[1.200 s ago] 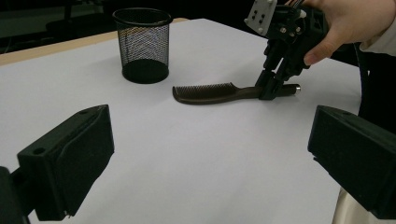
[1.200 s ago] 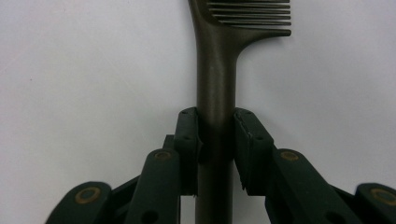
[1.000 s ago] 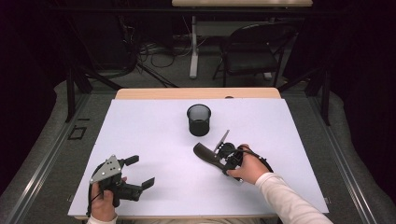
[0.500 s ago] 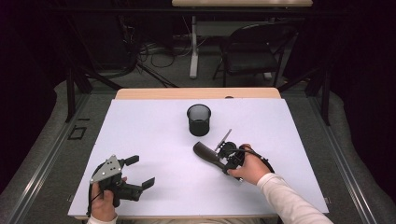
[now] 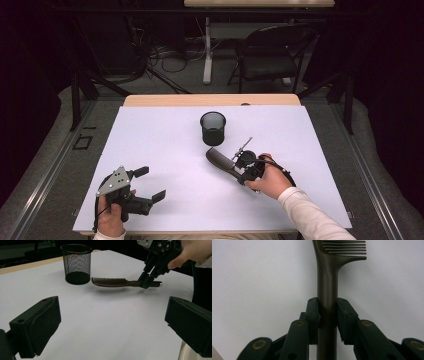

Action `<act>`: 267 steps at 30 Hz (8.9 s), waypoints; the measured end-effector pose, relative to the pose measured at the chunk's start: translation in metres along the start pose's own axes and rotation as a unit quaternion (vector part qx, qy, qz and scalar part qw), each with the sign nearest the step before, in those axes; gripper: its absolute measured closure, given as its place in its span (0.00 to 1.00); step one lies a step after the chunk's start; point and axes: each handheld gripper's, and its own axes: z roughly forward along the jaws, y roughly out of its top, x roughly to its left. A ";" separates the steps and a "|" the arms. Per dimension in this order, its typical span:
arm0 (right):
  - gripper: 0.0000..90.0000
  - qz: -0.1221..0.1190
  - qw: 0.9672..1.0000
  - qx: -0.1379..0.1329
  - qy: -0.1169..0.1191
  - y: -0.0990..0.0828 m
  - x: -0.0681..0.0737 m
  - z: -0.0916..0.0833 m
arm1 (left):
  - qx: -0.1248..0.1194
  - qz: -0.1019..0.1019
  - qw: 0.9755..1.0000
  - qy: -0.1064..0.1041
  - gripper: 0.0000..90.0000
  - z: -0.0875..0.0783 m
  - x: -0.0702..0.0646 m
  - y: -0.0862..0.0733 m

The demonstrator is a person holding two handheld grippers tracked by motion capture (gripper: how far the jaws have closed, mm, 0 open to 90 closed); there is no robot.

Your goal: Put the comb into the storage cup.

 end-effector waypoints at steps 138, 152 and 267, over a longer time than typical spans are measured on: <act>0.81 -0.056 0.928 -0.366 -0.041 0.016 0.040 -0.030 | 0.017 -0.078 0.996 0.030 0.17 0.047 0.016 0.069; 0.81 -0.058 0.924 -0.375 -0.051 0.015 0.042 -0.029 | 0.004 -0.093 0.996 0.010 0.35 0.048 0.018 0.089; 0.81 -0.071 0.917 -0.389 -0.057 0.015 0.052 -0.025 | 0.003 -0.221 0.975 -0.004 0.81 0.095 0.022 0.136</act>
